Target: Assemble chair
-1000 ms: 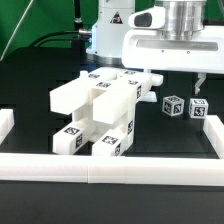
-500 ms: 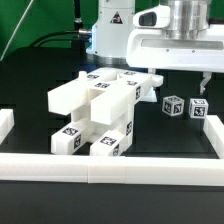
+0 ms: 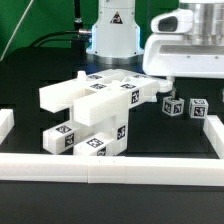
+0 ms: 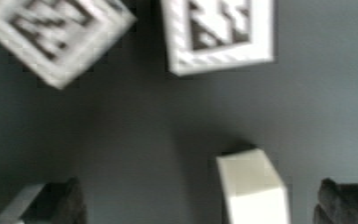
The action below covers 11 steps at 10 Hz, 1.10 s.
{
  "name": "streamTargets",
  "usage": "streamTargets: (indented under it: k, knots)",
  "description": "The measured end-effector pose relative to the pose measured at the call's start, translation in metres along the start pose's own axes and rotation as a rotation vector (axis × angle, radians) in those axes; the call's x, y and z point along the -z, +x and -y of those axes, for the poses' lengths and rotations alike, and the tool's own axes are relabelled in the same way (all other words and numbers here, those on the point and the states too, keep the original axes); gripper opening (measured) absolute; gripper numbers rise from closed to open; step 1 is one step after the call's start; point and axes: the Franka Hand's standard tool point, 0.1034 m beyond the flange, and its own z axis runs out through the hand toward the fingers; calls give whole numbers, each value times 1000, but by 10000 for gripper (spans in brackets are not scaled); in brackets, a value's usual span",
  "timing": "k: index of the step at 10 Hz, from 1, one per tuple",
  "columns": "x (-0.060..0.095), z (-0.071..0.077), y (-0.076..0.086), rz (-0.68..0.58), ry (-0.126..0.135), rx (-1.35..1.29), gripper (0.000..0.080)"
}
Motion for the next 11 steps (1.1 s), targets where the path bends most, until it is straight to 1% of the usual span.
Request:
streamTargets:
  k: [3,4,5,7,8,9,11]
  knots:
    - [-1,-1,-1,-1,-1,7,649]
    - [-3,3,-5,-10,0,16,649]
    - [-4,14,-10,-10,-2,48,649]
    - [-11,18,-8,-11,-7,85,649]
    - [-16,15,-10,-28,-8,87,649]
    - [-19,9,-16,-28,-14,84,649]
    - [-24,2,-24,-30,-22,76,649]
